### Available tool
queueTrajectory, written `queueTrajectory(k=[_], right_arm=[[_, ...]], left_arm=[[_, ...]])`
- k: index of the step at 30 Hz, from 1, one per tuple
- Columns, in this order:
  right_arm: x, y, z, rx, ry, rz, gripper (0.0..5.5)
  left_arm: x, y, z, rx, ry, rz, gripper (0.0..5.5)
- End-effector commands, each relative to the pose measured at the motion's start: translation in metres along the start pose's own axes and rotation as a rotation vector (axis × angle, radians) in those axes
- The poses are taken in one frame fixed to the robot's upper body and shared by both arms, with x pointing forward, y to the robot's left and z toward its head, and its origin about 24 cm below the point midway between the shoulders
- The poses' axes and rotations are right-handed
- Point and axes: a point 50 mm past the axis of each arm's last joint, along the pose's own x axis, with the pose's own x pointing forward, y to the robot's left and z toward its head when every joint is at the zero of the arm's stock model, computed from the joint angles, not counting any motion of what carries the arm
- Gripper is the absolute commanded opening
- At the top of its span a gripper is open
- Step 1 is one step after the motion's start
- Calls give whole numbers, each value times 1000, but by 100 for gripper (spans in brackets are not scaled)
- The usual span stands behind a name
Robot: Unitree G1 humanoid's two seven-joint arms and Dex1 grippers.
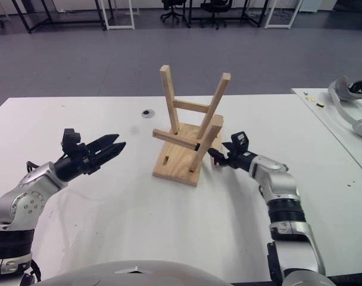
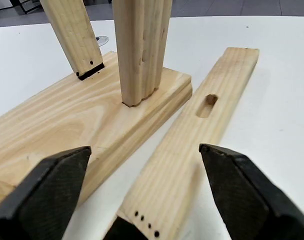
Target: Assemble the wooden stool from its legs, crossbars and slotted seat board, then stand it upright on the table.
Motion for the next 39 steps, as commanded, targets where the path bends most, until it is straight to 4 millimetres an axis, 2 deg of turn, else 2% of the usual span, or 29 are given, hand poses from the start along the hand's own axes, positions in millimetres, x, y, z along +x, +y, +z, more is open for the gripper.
queueTrajectory(k=[1,7,9,12,14,17,19,22,23,24,26,28,30,31,32,34,36,37,39], right_arm=[[6,-11,-22,16,56,-182,405],[7,-10,-21,-50,-10,-253,405],[3,-14,-30,-147,80,-301,376],[-5,-28,-41,-189,173,-399,321],[-10,-36,-50,-149,192,-463,290],[-10,-37,-61,49,151,-522,235],[-6,-33,-60,157,110,-528,213],[-3,-34,-48,211,46,-529,209],[-4,-37,-41,208,8,-538,209],[-6,-42,-25,207,-73,-558,209],[-12,-51,21,203,-283,-581,209],[-23,-54,81,179,-509,-562,209],[-41,-36,151,105,-759,-440,209],[-51,-18,180,43,-868,-322,209],[-59,0,198,4,-940,-204,209],[-73,51,225,-74,-1029,174,209],[-79,94,233,-126,-1005,499,209],[-78,109,233,-135,-975,611,209],[-75,125,228,-127,-901,759,209]], left_arm=[[-1,5,-1,13,4,32,331],[-3,5,-3,12,-5,49,331],[-1,6,-3,14,-8,49,331],[-2,5,-5,15,-8,68,331],[-1,9,-10,-12,17,127,331],[1,15,-13,-62,32,203,331],[1,15,-13,-65,35,216,331],[1,19,-9,-59,28,251,331],[1,22,-7,-53,23,275,331],[1,26,0,-37,3,300,331],[3,34,22,11,-60,332,331],[6,41,55,90,-129,341,331],[14,42,101,186,-208,313,331],[22,38,125,219,-255,270,331],[30,33,144,234,-293,225,331],[53,10,174,229,-304,56,331],[71,-23,193,181,-282,-172,331],[79,-40,200,143,-266,-293,331],[88,-63,209,79,-238,-466,331]])
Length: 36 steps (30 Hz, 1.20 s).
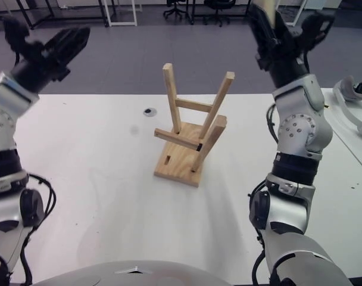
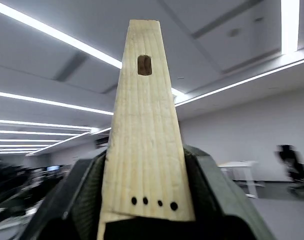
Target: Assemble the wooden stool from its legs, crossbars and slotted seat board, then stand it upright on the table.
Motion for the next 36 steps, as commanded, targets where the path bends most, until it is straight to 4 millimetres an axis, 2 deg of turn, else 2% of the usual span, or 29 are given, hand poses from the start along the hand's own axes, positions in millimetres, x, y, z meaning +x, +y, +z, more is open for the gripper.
queueTrajectory(k=[1,5,9,15,21,27,32,36], right_arm=[[13,28,-8,144,60,232,209],[0,39,-21,271,167,365,209],[-9,47,-26,323,265,470,209],[-18,52,-37,358,321,482,209],[-21,51,-40,359,331,458,209],[-23,49,-41,356,345,446,209],[-26,44,-39,341,380,427,209],[-26,34,-40,354,413,345,209]], left_arm=[[28,-34,15,-123,25,-285,331],[30,-43,20,-193,23,-404,331],[30,-43,16,-216,21,-409,331],[30,-36,15,-223,24,-371,331],[20,-23,21,-263,11,-349,331],[18,-27,18,-276,32,-368,216],[15,-24,16,-282,60,-368,209],[7,-15,16,-263,59,-315,209]])
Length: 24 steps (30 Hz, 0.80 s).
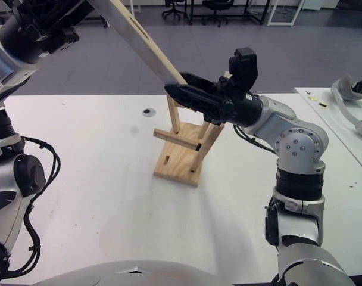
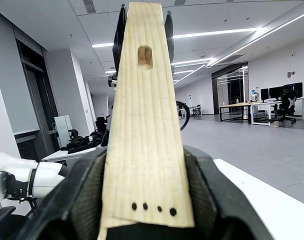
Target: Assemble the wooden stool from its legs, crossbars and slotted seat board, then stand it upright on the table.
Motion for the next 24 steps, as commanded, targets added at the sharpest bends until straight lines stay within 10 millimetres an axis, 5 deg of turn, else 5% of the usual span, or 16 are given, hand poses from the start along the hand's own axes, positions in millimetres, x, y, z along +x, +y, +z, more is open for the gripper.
queueTrajectory(k=[1,7,13,24], right_arm=[[-5,-9,4,25,29,-85,245],[-9,-9,15,-65,42,-103,338],[-17,15,3,-300,388,-47,338],[-61,-10,23,-548,726,-227,338]], left_arm=[[-14,7,4,22,-6,65,208],[-35,14,19,191,13,181,205],[-58,19,12,289,163,254,205],[-66,19,2,305,185,259,205]])
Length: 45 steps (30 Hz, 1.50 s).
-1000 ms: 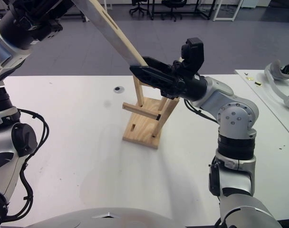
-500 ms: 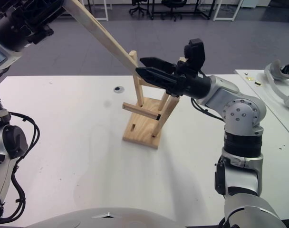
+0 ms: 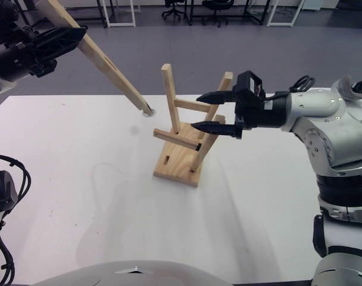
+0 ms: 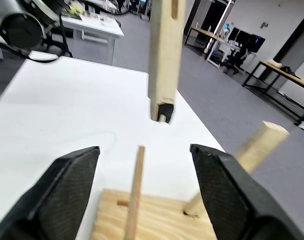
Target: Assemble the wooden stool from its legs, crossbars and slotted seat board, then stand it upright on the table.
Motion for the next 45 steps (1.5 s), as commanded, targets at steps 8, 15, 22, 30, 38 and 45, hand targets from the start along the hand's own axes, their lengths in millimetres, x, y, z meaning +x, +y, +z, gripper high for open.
queueTrajectory(k=[8,15,22,30,38,45], right_arm=[[-19,-21,-10,-101,130,-75,338],[-14,-12,8,-98,21,-52,338],[-12,-15,17,-97,-4,-52,338],[-12,-19,10,-93,-22,-51,338],[-13,-24,8,-95,-50,-42,338],[-8,-22,13,-114,-72,-26,338]], left_arm=[[-3,-2,0,19,15,-20,205],[1,7,-47,44,289,-91,205],[17,23,-75,87,265,-105,205],[7,23,-100,98,223,-203,205],[29,16,-117,82,144,-289,205],[33,14,-146,92,183,-319,205]])
